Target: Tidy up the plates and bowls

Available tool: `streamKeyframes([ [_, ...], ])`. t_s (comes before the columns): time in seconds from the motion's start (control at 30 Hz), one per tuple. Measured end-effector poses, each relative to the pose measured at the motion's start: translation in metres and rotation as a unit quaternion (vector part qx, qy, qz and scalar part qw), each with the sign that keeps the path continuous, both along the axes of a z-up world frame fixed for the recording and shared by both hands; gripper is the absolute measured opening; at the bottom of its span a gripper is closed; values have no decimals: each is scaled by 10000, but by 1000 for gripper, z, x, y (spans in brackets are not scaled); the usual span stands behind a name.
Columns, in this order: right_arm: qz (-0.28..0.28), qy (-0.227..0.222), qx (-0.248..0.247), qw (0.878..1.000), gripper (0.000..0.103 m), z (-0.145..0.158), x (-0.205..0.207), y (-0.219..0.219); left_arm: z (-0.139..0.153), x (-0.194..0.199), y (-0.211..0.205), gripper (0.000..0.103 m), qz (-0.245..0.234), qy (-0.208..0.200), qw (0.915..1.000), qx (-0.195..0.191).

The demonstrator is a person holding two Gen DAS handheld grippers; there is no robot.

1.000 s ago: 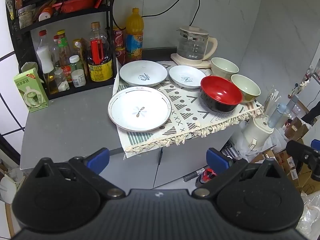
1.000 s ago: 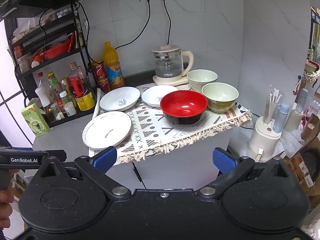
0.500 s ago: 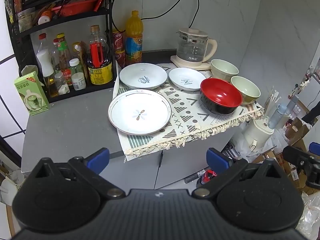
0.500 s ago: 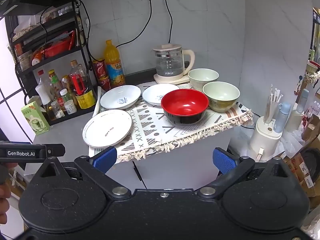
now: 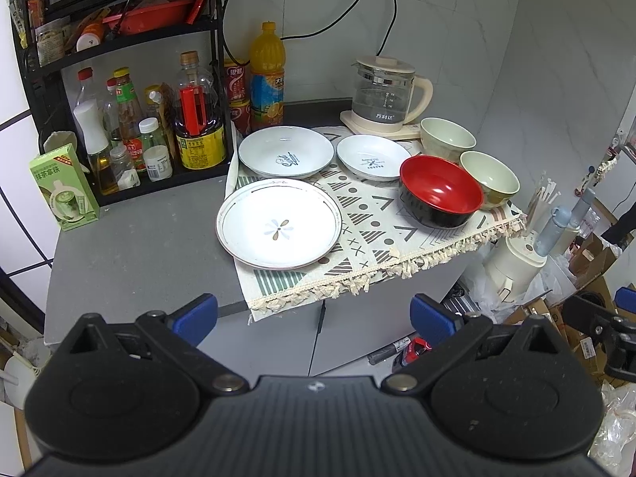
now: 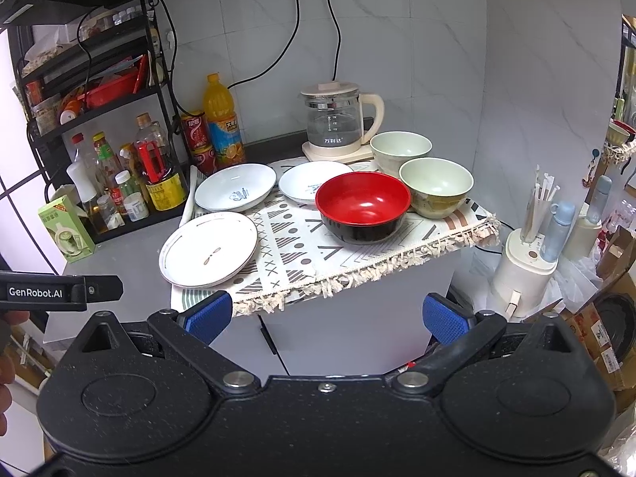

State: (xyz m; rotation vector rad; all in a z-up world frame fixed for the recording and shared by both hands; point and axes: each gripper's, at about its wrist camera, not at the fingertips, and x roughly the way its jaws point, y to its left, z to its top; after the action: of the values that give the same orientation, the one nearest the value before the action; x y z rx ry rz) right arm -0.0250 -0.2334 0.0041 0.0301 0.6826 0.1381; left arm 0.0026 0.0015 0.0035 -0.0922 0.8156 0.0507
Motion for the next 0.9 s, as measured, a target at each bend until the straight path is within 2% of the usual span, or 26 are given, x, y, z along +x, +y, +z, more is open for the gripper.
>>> streamKeyframes([
  [0.9, -40, 40, 42, 10000, 103, -6, 1, -6, 4, -1, -7, 102, 116, -58, 9999, -38],
])
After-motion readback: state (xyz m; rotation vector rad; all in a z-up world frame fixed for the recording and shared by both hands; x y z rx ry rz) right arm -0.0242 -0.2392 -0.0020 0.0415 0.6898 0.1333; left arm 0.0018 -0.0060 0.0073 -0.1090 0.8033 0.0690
